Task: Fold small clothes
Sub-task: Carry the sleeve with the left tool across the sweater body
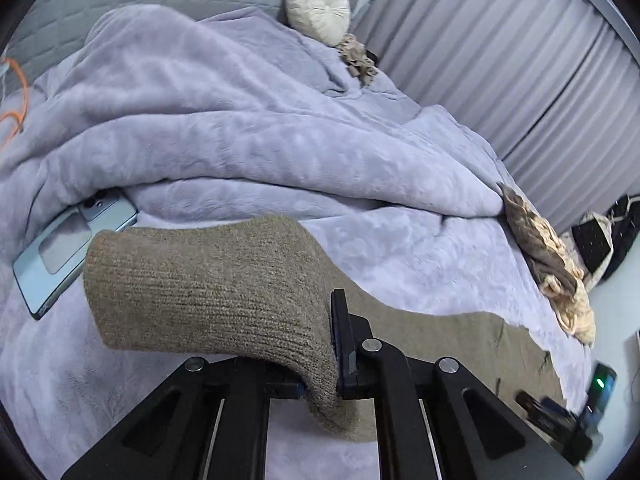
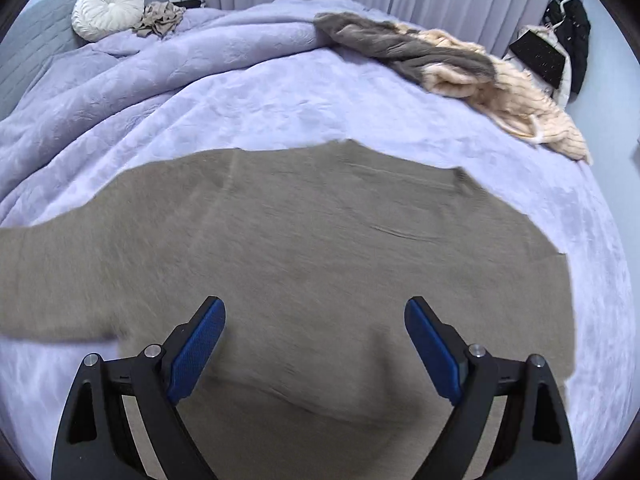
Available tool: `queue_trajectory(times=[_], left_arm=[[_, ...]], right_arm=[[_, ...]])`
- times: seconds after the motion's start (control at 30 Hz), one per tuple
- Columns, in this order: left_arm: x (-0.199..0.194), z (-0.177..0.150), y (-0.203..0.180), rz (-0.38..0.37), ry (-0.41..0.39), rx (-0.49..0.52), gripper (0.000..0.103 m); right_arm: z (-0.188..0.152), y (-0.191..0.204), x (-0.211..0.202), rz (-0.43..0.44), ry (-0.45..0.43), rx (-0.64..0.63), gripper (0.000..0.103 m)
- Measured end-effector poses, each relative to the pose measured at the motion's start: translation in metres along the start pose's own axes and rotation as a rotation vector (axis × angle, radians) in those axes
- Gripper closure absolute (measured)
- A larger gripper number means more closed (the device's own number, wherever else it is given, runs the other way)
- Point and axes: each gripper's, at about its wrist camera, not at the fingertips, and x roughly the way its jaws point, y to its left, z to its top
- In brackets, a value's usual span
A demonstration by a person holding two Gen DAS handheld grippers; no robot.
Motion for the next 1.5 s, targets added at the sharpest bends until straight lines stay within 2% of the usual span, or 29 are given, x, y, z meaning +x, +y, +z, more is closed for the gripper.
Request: queue_trajectory(times=[0.1,0.17,0.23,0.33,0.63,0.8,1.0,1.23,1.5], left_arm=[[-0.007,0.001,-0.021,-0.010,0.017,0.049,0.092],[-0.010,0.000,-0.036,-0.006,0.019,0.087,0.092],[-0.015,-0.001,-0.050,-0.019,0.022,0.115,0.092],[-0.021,-0.006,-0.078,-0.031,0.023,0.167,0.092],[-0.024,-0.031,-0.165,-0.062,0.062,0.283,0.092],[-0.016,-0.054,-0.213,-0.058,0.121,0.356,0.092],[-0.006,-0.088,-0.263,-0.019,0.172,0.445,0.092],[-0.007,-0.114,-0.302,-0.010,0.178,0.518,0.092],[-0.001,-0.135,-0.333,-0.017,0.215,0.559,0.092]], right_arm=[[0.005,0.037,0.019,0.004,0.070,-0.058,0.010],[0.001,0.063,0.022,0.098,0.113,-0.132,0.010],[-0.003,0.068,0.002,0.180,0.064,-0.142,0.011],[-0.009,0.049,-0.024,0.122,-0.002,-0.120,0.011],[-0.036,-0.054,-0.047,-0.009,-0.009,-0.074,0.010],[-0.044,-0.094,-0.053,0.009,0.003,-0.018,0.010],[-0.055,-0.121,-0.060,0.026,-0.008,-0.003,0.011],[-0.066,-0.148,-0.064,0.031,-0.020,0.011,0.010],[-0.073,-0.183,-0.062,0.027,-0.023,0.056,0.011]])
